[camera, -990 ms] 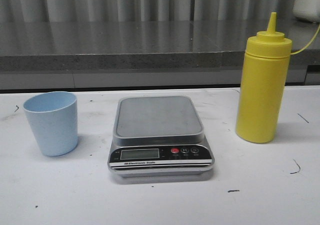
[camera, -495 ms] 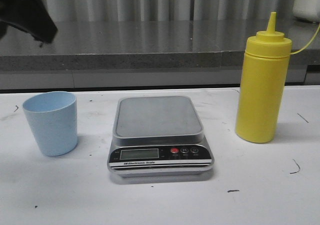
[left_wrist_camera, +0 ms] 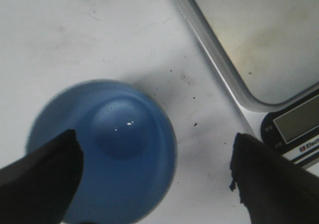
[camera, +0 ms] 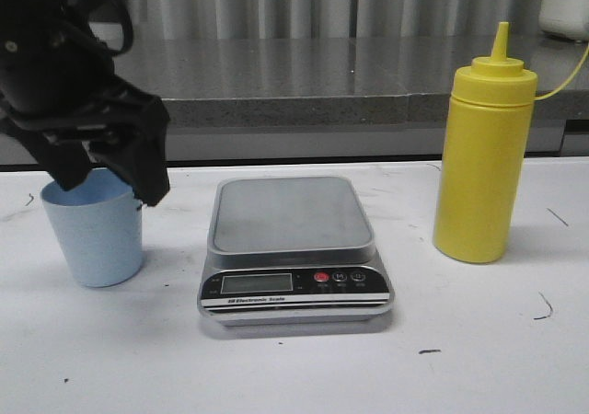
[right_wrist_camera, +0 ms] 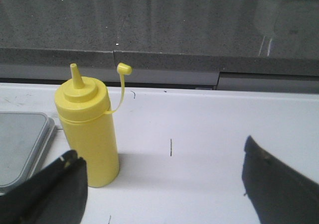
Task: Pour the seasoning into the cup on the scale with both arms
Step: 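Lower the left gripper onto the light blue cup and close it, then lift the blue cup with the left gripper and carry it over the scale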
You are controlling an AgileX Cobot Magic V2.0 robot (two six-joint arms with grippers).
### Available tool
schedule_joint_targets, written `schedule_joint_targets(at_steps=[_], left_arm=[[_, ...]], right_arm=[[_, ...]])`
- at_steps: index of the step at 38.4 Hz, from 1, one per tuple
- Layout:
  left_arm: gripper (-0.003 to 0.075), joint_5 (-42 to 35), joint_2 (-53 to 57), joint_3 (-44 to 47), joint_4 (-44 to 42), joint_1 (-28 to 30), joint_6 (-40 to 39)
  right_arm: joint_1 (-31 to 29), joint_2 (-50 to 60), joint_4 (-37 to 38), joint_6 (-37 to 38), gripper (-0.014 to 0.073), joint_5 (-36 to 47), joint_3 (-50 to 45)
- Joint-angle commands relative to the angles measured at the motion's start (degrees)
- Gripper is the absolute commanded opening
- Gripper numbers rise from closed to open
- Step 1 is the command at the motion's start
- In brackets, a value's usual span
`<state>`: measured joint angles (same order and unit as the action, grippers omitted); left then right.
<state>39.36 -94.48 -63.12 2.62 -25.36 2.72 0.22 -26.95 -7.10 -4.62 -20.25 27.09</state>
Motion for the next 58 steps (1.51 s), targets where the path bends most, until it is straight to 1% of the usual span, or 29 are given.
schedule_joint_targets(at_steps=[1,3,5,8,11,15,17,19,21,25,30,36,37,40,49,58], left_arm=[[0.0584,-1.27,-0.08,-1.9,0.69,-0.58,-0.16],[0.0574,-1.27,-0.98,-1.9,0.69,-0.58,-0.16],[0.0547,-1.27,-1.47,-1.9,0.69,-0.7,-0.16],[0.0467,-1.27,-2.13,-1.9,0.69,-0.7,-0.16],[0.0353,-1.27,-2.13,-1.9,0.69,-0.7,-0.16],[0.017,-1.27,-2.13,-1.9,0.69,-0.7,-0.16],[0.0091,-1.27,-2.13,-1.9,0.69,-0.7,-0.16],[0.0021,-1.27,-2.13,-1.9,0.69,-0.7,-0.16],[-0.0018,-1.27,-2.13,-2.03,0.69,-0.7,-0.16],[-0.002,0.34,-2.13,-3.8,0.69,-0.7,-0.16],[-0.002,6.24,-2.13,-9.43,0.69,-0.7,-0.16],[-0.002,14.65,-2.89,-19.01,0.94,-1.3,-0.16],[-0.002,17.2,-3.61,-21.73,0.94,-1.73,-0.03],[-0.002,20.99,-5.39,-27.06,0.84,-3.11,-0.03],[-0.002,23.9,-12.72,-40.04,0.08,-9.55,-0.03],[-0.002,24.38,-19.32,-46.34,-0.21,-14.67,-0.03]], right_arm=[[-0.1,-0.57,0.29,0.04,0.0644,4.98,2.08],[-0.1,-0.57,0.29,0.04,0.0644,4.98,2.08],[-0.1,-0.57,0.29,0.04,0.0644,4.98,2.08],[-0.1,-0.57,0.29,0.04,0.0644,4.98,2.08],[-0.1,-0.57,0.29,0.04,0.0644,4.98,2.08],[-0.1,-0.57,0.29,0.04,0.0644,4.98,2.08],[-0.1,-0.57,0.29,0.04,0.0644,4.98,2.08],[-0.1,-0.57,0.29,0.04,0.0644,4.98,2.08],[-0.1,-0.57,0.29,0.04,0.0644,4.98,2.08],[-0.1,-0.57,0.29,0.04,0.0644,4.98,2.08],[-0.1,-0.57,0.29,0.04,0.0644,4.98,2.08],[-0.1,-0.57,0.29,0.04,0.0644,4.98,2.08],[-0.1,-0.57,0.29,0.04,0.0644,5.04,2.0],[-0.1,-0.57,0.29,0.04,0.0644,4.96,1.93],[-0.1,-0.57,0.29,0.04,0.0644,4.96,1.93],[-0.1,-0.57,0.29,0.04,0.0644,4.96,1.93]])
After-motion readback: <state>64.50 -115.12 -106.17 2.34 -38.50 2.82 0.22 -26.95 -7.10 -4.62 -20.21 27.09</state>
